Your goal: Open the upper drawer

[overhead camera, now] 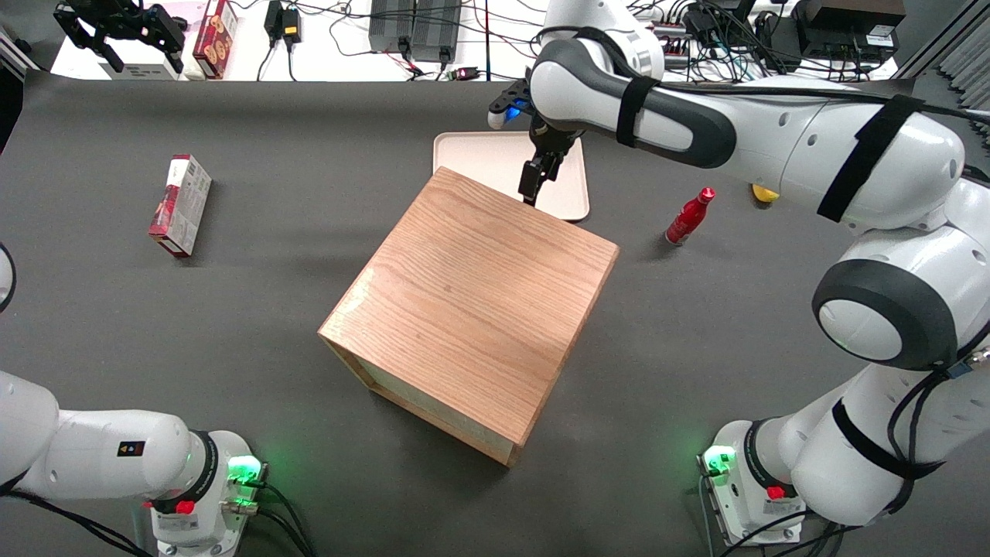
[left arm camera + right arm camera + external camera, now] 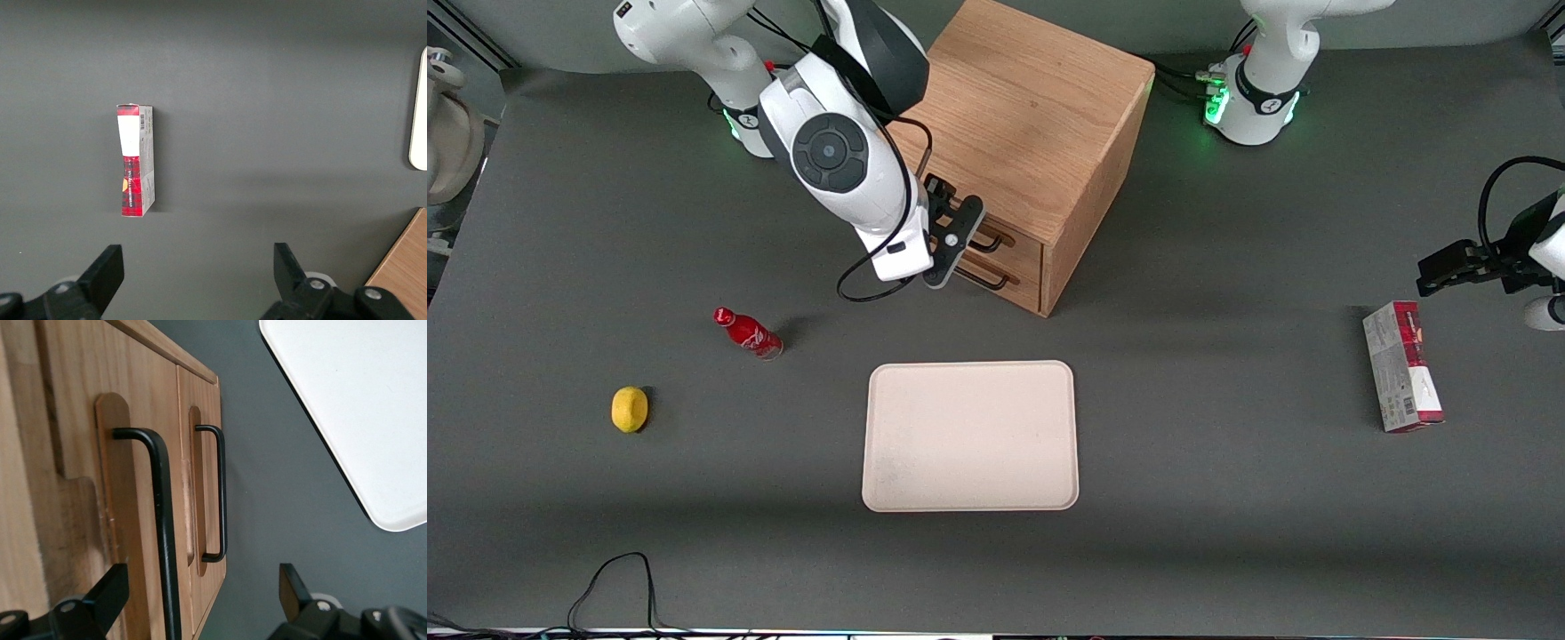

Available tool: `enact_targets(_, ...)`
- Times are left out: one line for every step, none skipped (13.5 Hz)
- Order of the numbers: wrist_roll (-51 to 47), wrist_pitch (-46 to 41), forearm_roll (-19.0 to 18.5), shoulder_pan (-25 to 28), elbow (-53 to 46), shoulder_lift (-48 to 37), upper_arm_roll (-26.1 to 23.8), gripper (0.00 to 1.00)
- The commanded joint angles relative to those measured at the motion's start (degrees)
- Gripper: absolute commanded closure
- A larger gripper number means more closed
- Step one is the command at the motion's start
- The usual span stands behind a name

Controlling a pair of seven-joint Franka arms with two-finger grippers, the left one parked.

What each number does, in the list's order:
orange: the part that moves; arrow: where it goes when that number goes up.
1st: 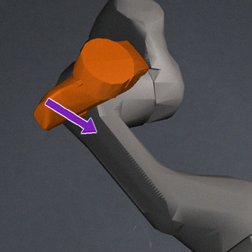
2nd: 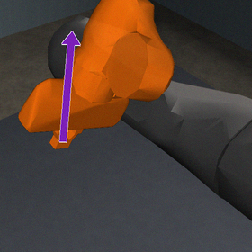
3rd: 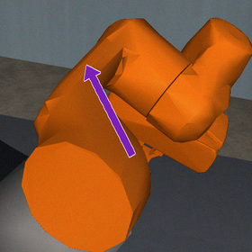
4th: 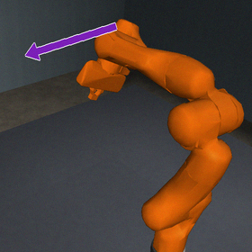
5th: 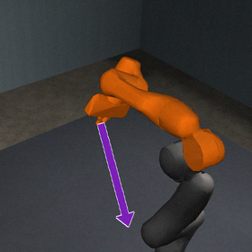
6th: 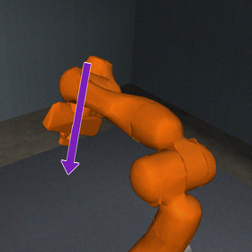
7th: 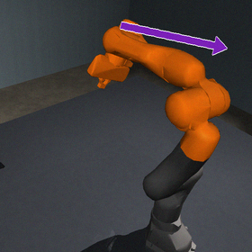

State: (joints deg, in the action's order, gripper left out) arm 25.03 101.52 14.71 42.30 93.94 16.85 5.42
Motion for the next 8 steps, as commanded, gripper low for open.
enact_targets(3.01,2.01,0.75,0.5,3.53,-2.26,0.64,0.0)
enact_targets(3.1,2.01,0.75,0.41,3.62,-2.26,0.64,0.0)
enact_targets(3.1,2.27,0.75,0.5,3.62,-2.17,0.64,0.0)
enact_targets(3.1,2.97,0.75,0.5,4.14,-2.26,0.64,0.0)
enact_targets(3.19,3.67,0.75,0.41,4.49,-2.17,0.73,0.0)
enact_targets(3.27,4.29,0.75,0.41,4.58,-2.08,0.73,0.0)
enact_targets(3.27,4.82,0.75,0.5,4.76,-2.0,0.73,0.0)
enact_targets(3.36,4.82,0.75,0.33,5.28,-2.17,0.73,0.0)
